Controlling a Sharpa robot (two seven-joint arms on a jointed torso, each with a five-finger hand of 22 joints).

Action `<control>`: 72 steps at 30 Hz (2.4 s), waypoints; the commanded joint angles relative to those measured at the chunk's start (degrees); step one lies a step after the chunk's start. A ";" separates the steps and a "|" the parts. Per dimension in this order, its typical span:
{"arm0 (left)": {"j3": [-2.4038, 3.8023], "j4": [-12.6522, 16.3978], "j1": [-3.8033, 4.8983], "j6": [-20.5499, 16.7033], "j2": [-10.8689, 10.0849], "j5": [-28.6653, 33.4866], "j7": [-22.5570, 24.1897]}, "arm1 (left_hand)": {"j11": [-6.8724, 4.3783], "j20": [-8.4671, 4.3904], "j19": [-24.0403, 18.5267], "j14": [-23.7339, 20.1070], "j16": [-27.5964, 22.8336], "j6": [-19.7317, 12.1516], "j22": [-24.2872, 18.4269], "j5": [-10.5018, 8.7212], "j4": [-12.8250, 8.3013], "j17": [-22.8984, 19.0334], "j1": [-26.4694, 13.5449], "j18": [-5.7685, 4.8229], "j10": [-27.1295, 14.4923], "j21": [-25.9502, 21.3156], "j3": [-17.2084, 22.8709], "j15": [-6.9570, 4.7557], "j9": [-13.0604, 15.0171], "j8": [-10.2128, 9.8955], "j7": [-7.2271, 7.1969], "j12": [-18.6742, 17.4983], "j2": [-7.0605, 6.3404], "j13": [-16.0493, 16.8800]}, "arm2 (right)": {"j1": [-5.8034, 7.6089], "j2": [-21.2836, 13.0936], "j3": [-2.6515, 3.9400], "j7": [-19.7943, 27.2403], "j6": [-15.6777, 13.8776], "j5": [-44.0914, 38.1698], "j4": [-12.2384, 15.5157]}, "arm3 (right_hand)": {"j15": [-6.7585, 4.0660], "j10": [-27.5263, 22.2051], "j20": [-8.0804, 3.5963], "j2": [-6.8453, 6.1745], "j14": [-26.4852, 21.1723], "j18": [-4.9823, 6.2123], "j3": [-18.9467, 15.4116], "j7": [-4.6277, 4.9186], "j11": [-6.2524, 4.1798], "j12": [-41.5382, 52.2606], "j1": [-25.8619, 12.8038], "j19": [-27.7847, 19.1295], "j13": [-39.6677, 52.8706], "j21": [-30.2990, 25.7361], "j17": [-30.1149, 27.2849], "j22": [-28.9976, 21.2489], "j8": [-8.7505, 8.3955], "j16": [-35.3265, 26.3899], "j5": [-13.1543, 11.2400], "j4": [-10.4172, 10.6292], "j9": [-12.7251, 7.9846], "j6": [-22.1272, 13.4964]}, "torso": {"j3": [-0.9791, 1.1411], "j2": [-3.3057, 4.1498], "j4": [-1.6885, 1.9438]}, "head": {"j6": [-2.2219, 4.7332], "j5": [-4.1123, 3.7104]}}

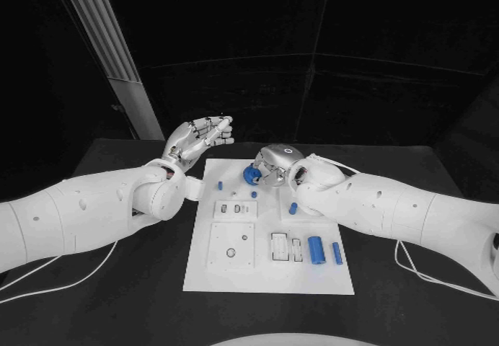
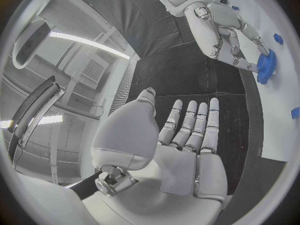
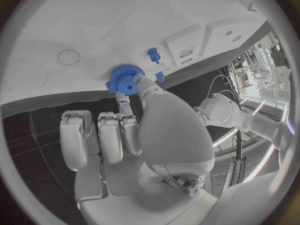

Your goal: Assemble the parts on the task board

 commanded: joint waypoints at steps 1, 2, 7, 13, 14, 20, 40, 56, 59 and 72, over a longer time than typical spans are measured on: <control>0.05 0.08 0.09 0.19 0.04 0.00 11.72 | 0.14 -0.14 -0.43 -0.47 0.03 -0.42 -0.10 0.38 0.01 0.09 0.09 -0.54 -0.33 -0.09 -0.48 -0.12 0.08 0.33 6.36 -0.16 0.33 0.05 | -0.08 0.20 -0.08 0.30 -1.08 -0.81 0.30 | 0.24 5.97 0.32 0.33 5.95 -0.86 0.30 -2.77 0.36 0.15 -0.10 6.03 15.08 0.18 15.10 15.09 -0.71 0.14 0.15 -0.22 -0.26 2.03 | 0.01 -0.02 0.00 | 0.09 -0.03; 0.05 0.06 0.09 0.18 0.03 0.00 11.72 | 0.14 -0.14 -0.43 -0.47 0.03 -0.42 -0.10 0.38 0.01 0.09 0.09 -0.54 -0.33 -0.09 -0.48 -0.12 0.08 0.33 6.36 -0.16 0.33 0.05 | -0.08 0.25 -0.08 0.28 -1.09 -0.87 0.32 | 0.25 5.97 0.34 0.30 5.95 -0.86 0.33 -2.76 0.37 0.15 -0.14 6.03 15.08 0.18 15.10 15.09 -0.90 0.14 0.13 -0.27 -0.34 1.83 | 0.01 -0.02 -0.01 | 0.14 -0.04; 0.05 0.01 0.09 0.20 0.07 0.00 11.70 | 0.14 -0.14 -0.43 -0.47 0.03 -0.42 -0.10 0.38 0.01 0.09 0.09 -0.54 -0.33 -0.09 -0.48 -0.12 0.08 0.33 6.36 -0.16 0.33 0.05 | -0.08 0.46 -0.08 0.23 -0.99 -1.02 0.29 | 0.26 5.97 0.37 0.14 5.95 -0.86 0.37 -2.77 0.39 0.15 -0.26 6.03 15.08 0.18 15.10 15.09 -1.43 0.14 0.00 -0.40 -0.54 1.29 | -0.01 0.00 0.01 | 0.25 -0.17; 0.05 -0.01 0.09 0.24 0.13 0.00 11.66 | 0.14 -0.14 -0.43 -0.47 0.03 -0.42 -0.10 0.38 0.01 0.09 0.09 -0.54 -0.33 -0.09 -0.48 -0.12 0.08 0.33 6.36 -0.16 0.33 0.05 | -0.08 0.68 -0.08 -0.06 -1.25 -1.24 0.26 | 0.23 5.97 0.39 0.07 5.95 -0.86 0.56 -2.80 0.38 0.15 -0.40 6.03 15.08 0.18 15.10 15.09 -2.37 0.14 -0.10 -0.61 -0.85 0.24 | 0.01 0.01 -0.01 | 0.36 -0.17; 0.05 -0.01 0.09 0.24 0.13 0.00 11.65 | 0.14 -0.14 -0.43 -0.47 0.03 -0.42 -0.10 0.38 0.01 0.09 0.09 -0.54 -0.33 -0.09 -0.48 -0.12 0.08 0.33 6.36 -0.16 0.33 0.05 | -0.08 0.70 -0.08 -0.10 -1.29 -1.26 0.25 | 0.22 5.97 0.39 0.04 5.95 -0.86 0.60 -2.82 0.36 0.15 -0.44 6.03 15.08 0.18 15.10 15.09 -2.59 0.14 -0.12 -0.65 -0.92 -0.04 | 0.01 0.01 -0.01 | 0.36 -0.17; 0.05 -0.04 0.09 0.25 0.15 0.00 11.63 | 0.14 -0.14 -0.43 -0.47 0.03 -0.42 -0.10 0.38 0.01 0.09 0.09 -0.54 -0.33 -0.09 -0.48 -0.12 0.08 0.33 6.36 -0.16 0.33 0.05 | -0.08 0.78 -0.08 -0.49 -0.96 -1.37 0.22 | 0.16 5.97 0.36 -0.12 5.95 -0.86 0.78 -2.92 0.29 0.15 -0.67 6.03 15.08 0.18 15.10 15.09 -3.78 0.14 -0.37 -0.90 -1.16 -1.68 | 0.00 0.00 0.00 | 0.38 -0.19; 0.05 -0.15 0.08 0.34 0.25 0.00 11.52 | 0.14 -0.14 -0.43 -0.47 0.03 -0.42 -0.10 0.38 0.01 0.09 0.09 -0.54 -0.33 -0.09 -0.48 -0.12 0.08 0.33 6.36 -0.16 0.33 0.05 | -0.08 0.93 -0.08 -1.91 0.03 -1.40 0.26 | -0.04 5.97 0.20 -0.04 5.95 -0.86 1.15 -3.09 0.13 0.15 -0.89 6.03 15.08 0.18 15.10 15.09 -4.45 0.14 -1.04 -1.36 -1.25 -4.71 | 0.02 0.01 -0.04 | 0.48 -0.29; 0.05 -0.16 0.08 0.35 0.23 0.00 11.48 | 0.15 -0.14 -0.62 -0.52 0.08 -0.58 -0.15 0.46 0.01 0.09 0.15 -0.59 -0.36 -0.15 -0.57 -0.10 0.10 0.56 6.37 -0.14 0.40 0.05 | -0.08 1.07 -0.08 -2.25 -0.04 -1.44 0.13 | -0.54 5.97 -0.19 0.13 5.95 -0.86 1.19 -3.98 -0.62 0.15 -1.28 6.03 15.08 0.18 15.10 15.09 -4.43 0.14 -1.68 -1.76 -1.25 -8.45 | 0.02 0.01 -0.02 | 0.51 -0.38; 0.05 -0.15 0.08 0.33 0.20 0.00 11.47 | 0.15 -0.14 -0.62 -0.52 0.08 -0.58 -0.15 0.46 0.01 0.09 0.15 -0.59 -0.36 -0.15 -0.57 -0.10 0.10 0.56 6.37 -0.14 0.40 0.05 | -0.08 1.08 -0.08 -2.25 0.00 -1.44 0.12 | -0.85 5.97 -0.46 0.17 5.95 -0.86 1.08 -4.42 -1.05 0.15 -1.43 6.03 15.08 0.18 15.10 15.09 -4.43 0.14 -1.91 -1.91 -1.26 -9.92 | 0.02 0.00 -0.02 | 0.47 -0.38; 0.05 -0.15 0.08 0.34 0.18 0.00 11.47 | 0.16 -0.15 -0.67 -0.53 0.10 -0.62 -0.16 0.48 0.01 0.09 0.18 -0.60 -0.37 -0.17 -0.59 -0.09 0.11 0.62 6.37 -0.13 0.42 0.05 | -0.08 1.00 -0.08 -1.68 -1.11 -1.44 0.32 | -1.35 5.97 -0.90 0.32 5.95 -0.86 0.92 -5.02 -1.73 0.15 -1.61 6.03 15.08 0.18 15.10 15.09 -4.34 0.14 -2.17 -2.12 -1.23 -11.58 | 0.02 0.01 -0.01 | 0.45 -0.47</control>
